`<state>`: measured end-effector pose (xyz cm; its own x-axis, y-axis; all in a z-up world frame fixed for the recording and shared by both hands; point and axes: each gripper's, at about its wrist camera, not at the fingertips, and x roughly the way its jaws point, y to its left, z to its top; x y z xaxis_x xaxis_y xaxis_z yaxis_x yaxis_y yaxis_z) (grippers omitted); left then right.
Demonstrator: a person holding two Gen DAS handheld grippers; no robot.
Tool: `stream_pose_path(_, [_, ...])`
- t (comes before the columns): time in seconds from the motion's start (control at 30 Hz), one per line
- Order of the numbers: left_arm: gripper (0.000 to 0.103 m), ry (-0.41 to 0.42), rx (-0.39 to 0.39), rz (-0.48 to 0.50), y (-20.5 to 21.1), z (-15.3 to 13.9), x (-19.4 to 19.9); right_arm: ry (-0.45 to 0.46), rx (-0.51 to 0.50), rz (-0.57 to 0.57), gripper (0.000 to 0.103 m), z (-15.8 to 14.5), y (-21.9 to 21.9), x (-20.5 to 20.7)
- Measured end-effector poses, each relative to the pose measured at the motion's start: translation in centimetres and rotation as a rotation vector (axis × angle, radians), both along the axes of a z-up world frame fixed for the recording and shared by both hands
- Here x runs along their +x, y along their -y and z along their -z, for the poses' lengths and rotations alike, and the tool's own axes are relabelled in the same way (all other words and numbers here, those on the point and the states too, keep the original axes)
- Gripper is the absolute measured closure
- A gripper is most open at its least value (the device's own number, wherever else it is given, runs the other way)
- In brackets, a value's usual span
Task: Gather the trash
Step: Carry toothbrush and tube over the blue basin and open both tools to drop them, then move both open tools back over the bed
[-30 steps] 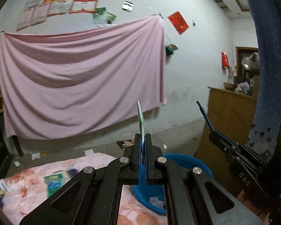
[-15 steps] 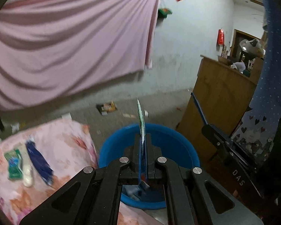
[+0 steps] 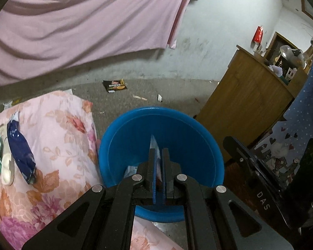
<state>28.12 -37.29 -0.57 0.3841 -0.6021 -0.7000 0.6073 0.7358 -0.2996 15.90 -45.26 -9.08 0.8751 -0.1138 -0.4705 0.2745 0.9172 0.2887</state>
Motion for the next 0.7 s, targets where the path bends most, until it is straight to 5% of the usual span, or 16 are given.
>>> stream_pose_path(0.2, [0.079, 0.029, -0.012, -0.040, -1.7, -0.1, -0.2, 0.016, -0.013, -0.007, 0.060, -0.6, -0.6, -0.2])
stream_pose_path(0.43, [0.062, 0.169, -0.052, -0.191, -6.8, -2.5, -1.5, 0.109, -0.037, -0.031, 0.027, -2.2, -2.2, -0.6])
stream_pose_path(0.57, [0.030, 0.293, -0.071, -0.313, -11.0, -4.2, -2.7, 0.182, -0.056, -0.016, 0.003, -3.5, -3.8, -0.8])
stream_pose_path(0.7, [0.013, 0.370, -0.087, -0.391, -14.9, -5.4, -3.9, 0.272, -0.068, -0.035, 0.000, -5.0, -5.9, -0.8])
